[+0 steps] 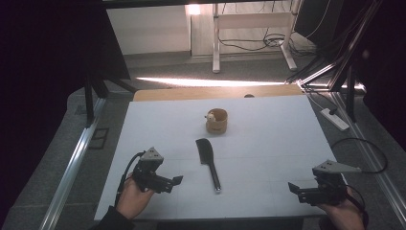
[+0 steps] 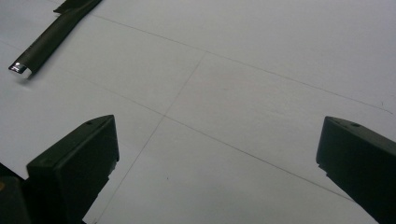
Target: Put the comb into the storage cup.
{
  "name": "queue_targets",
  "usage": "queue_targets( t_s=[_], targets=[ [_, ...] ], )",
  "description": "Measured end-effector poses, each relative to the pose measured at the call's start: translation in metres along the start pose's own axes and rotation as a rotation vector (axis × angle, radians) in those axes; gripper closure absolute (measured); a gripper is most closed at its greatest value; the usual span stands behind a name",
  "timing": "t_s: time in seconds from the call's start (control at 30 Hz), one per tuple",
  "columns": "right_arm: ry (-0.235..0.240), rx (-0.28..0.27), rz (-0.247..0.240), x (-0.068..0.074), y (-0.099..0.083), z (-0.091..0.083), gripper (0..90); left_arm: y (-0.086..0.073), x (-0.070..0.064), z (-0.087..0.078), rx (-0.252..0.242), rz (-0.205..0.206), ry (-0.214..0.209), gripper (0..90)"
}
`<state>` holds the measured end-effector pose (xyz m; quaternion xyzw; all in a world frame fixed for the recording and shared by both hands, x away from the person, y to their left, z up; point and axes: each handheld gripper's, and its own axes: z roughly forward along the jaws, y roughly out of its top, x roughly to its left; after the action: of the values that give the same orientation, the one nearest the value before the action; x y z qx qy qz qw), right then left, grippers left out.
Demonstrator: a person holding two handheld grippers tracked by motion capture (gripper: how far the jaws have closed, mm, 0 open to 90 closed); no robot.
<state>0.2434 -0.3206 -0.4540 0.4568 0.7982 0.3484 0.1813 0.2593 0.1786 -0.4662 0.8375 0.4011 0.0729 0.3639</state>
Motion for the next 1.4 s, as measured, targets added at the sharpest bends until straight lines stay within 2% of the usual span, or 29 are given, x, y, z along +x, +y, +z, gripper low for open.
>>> queue_targets(
  t_s=[0.1,0.57,1.03,1.4],
  targets=[
    [0.0,0.002,0.0,0.0,0.0,0.0,0.0,0.004,-0.001,0.004,0.007,0.014,-0.01,0.0],
    [0.0,0.009,0.0,0.0,0.0,0.001,0.0,0.024,-0.003,0.022,0.008,0.026,-0.062,0.0],
    [0.0,0.012,-0.004,0.0,0.0,0.001,0.0,0.05,-0.013,0.049,0.034,0.075,-0.107,0.0],
    [0.0,0.014,-0.004,0.0,0.0,0.001,0.0,0.061,-0.015,0.067,0.055,0.08,-0.134,0.0]
  ],
)
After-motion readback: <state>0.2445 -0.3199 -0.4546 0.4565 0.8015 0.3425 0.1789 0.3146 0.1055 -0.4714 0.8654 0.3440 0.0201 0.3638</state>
